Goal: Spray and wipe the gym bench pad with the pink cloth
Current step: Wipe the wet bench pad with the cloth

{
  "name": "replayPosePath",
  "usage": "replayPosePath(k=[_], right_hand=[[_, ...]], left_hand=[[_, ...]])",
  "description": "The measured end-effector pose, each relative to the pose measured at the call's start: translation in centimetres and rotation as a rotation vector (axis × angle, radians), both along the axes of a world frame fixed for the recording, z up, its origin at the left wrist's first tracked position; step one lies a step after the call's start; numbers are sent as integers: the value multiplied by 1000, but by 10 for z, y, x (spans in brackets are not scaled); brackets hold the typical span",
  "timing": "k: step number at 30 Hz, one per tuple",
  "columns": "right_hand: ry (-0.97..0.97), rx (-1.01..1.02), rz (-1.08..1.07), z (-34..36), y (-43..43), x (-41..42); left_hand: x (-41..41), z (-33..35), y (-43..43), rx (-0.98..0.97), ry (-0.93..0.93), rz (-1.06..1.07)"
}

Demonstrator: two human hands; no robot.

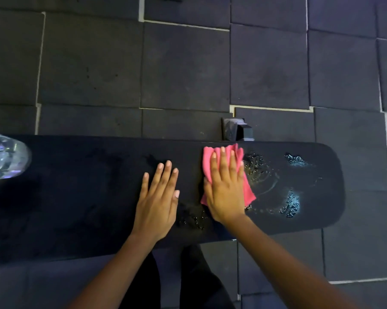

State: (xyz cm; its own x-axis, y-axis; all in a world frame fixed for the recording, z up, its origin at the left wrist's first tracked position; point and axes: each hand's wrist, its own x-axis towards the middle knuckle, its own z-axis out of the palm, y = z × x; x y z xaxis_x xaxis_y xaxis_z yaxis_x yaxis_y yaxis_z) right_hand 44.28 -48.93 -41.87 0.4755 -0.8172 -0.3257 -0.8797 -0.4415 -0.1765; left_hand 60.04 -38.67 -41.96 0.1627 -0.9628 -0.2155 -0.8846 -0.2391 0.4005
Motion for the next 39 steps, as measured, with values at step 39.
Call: replayPosePath(k=[39], right_hand=[[104, -194, -223, -8, -83, -119]], left_hand=[[-106, 1, -94, 18, -34, -309]])
